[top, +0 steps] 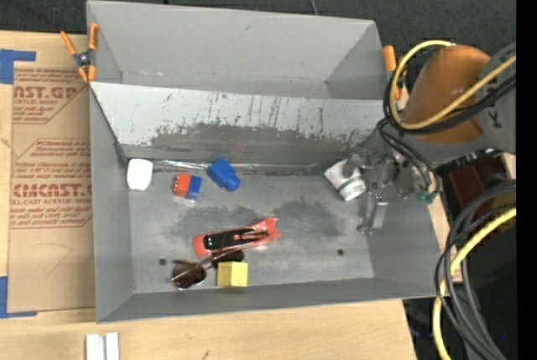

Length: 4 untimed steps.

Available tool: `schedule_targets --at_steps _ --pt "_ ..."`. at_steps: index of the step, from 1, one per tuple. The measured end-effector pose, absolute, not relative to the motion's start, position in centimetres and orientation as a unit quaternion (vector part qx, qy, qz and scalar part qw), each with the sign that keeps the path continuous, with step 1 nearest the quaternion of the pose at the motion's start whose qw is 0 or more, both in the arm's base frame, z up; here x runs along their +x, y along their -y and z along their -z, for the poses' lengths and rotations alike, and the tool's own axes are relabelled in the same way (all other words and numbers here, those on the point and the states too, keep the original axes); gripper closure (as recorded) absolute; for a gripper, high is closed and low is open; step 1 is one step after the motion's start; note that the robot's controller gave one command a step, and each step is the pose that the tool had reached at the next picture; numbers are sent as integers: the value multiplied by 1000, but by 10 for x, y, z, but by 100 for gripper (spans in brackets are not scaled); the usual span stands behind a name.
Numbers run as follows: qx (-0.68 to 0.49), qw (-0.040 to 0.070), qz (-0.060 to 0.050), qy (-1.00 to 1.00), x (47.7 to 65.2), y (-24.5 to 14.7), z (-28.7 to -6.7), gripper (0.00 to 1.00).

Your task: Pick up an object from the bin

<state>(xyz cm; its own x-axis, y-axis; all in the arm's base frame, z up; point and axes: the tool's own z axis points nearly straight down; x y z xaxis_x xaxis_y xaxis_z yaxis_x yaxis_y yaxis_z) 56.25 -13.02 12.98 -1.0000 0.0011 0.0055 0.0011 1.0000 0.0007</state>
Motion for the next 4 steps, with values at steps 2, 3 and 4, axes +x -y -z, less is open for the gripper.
schedule_targets --at_steps 2,3,4 --pt "21 -1 -1 1000 553 87 -90 0" --pt "20 6 1 1000 540 47 -83 0" --pt "30 -3 0 1000 542 34 -106 0"
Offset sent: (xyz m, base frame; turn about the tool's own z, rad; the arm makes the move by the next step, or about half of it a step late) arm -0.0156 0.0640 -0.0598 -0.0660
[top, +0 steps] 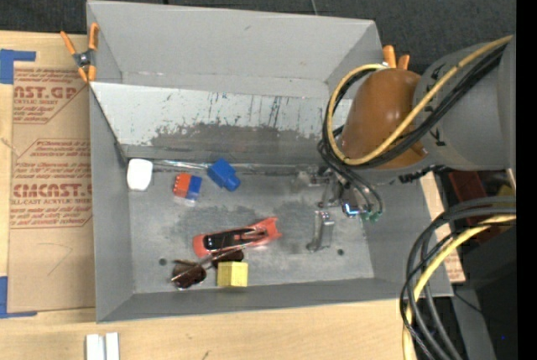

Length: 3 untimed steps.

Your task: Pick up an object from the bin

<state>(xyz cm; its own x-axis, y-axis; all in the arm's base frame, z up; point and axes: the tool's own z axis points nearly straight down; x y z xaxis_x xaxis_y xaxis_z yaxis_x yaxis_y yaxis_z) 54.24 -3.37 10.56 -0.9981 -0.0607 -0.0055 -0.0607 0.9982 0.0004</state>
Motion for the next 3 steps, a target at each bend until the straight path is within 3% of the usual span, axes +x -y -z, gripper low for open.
schedule_targets --at_steps 1,2,3 --pt "11 -3 0 -1000 539 -4 -80 0" --pt "-21 -2 -2 -1000 542 -26 -73 0" --pt "11 -3 -1 -1000 507 -48 -70 100"
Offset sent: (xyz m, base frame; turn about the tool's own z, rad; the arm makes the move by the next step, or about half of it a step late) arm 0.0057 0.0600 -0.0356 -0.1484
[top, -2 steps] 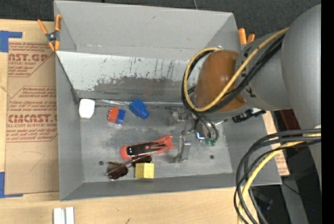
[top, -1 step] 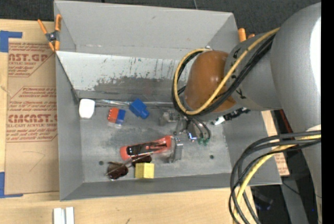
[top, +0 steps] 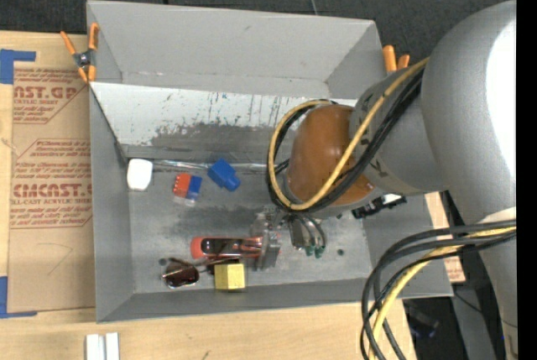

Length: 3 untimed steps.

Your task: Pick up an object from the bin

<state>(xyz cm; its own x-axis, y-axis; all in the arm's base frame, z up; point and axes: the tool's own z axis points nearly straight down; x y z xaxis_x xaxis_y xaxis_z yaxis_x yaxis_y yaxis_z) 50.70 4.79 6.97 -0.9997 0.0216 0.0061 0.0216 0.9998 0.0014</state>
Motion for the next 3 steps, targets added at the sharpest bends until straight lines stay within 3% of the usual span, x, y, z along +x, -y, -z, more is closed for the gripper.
schedule_targets --at_steps 1,2,3 --pt "-11 3 1 1000 507 -48 -70 100" --pt "-10 8 0 1000 499 -41 -105 100" --pt "-9 5 1 1000 519 -52 -168 100"
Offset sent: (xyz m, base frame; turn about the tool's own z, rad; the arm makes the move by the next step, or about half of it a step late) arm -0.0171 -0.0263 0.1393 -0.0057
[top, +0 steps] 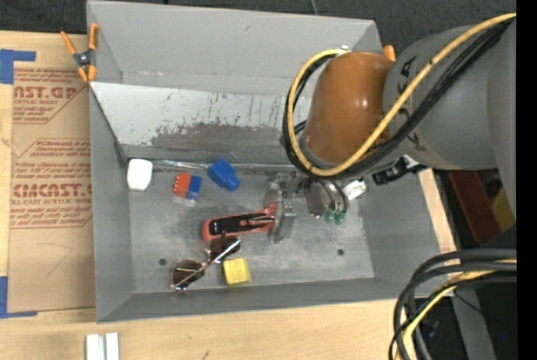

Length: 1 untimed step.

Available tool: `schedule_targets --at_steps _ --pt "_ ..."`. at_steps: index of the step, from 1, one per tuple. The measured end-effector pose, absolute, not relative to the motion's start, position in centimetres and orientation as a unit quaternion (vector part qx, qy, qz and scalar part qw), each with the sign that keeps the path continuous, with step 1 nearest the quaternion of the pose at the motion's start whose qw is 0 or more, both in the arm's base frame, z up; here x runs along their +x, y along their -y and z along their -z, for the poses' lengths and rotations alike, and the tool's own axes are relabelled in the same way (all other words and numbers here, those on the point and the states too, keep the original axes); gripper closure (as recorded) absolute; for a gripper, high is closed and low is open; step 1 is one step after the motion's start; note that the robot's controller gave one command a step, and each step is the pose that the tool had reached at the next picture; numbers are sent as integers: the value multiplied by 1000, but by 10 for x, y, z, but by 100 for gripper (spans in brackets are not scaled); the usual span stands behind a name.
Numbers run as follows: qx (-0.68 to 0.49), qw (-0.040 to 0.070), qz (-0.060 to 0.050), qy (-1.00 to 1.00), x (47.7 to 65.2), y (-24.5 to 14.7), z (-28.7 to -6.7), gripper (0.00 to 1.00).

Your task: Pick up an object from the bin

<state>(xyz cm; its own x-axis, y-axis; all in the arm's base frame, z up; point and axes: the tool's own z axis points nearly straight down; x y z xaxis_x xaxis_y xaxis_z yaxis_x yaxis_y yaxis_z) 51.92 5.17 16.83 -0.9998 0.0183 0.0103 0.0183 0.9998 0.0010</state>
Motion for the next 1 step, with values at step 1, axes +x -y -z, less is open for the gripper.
schedule_targets --at_steps 1 --pt "5 7 0 1000 519 -52 -212 100"
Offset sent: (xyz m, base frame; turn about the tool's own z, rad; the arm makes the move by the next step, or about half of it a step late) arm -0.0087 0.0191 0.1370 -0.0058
